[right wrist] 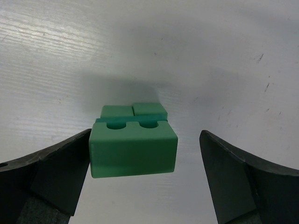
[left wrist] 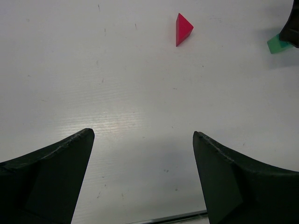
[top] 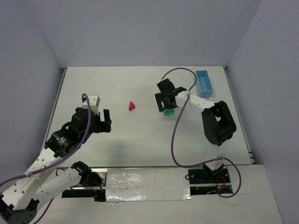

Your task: Build the wood block tower

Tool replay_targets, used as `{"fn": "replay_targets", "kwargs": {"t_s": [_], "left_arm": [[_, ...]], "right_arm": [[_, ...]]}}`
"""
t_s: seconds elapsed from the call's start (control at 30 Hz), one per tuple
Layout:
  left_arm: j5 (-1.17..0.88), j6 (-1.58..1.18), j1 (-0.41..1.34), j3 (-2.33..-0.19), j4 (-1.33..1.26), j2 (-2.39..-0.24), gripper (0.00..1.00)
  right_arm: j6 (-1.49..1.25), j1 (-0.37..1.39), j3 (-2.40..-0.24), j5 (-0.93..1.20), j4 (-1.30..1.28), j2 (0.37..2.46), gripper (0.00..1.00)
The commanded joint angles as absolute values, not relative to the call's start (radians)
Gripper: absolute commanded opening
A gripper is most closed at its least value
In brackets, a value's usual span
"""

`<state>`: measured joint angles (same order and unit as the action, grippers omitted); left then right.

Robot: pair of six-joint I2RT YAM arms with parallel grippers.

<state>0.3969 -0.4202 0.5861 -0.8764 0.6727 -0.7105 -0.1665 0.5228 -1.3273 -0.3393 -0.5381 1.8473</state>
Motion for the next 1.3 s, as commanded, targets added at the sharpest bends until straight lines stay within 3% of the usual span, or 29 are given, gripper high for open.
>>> {"fn": "replay_targets", "kwargs": {"t_s": [0.0, 0.93, 1.27], "left_arm": [[0.394, -0.405, 0.589, -0.876, 0.635, -0.698, 1.0], [0.394, -0.405, 0.591, -0.876, 0.635, -0.701, 1.0], [0.419, -0.42, 0.591, -0.897, 0.652, -0.719, 0.99]], "right_arm": [[-0.167, 0.517, -1.327, -0.37, -0.537, 1.862, 1.0], [-0.147, 0.518, -1.321, -0.302, -0.526, 1.836, 1.0], [-0.156, 0.532, -1.302, -0.199, -0.541, 1.612, 1.0]]}}
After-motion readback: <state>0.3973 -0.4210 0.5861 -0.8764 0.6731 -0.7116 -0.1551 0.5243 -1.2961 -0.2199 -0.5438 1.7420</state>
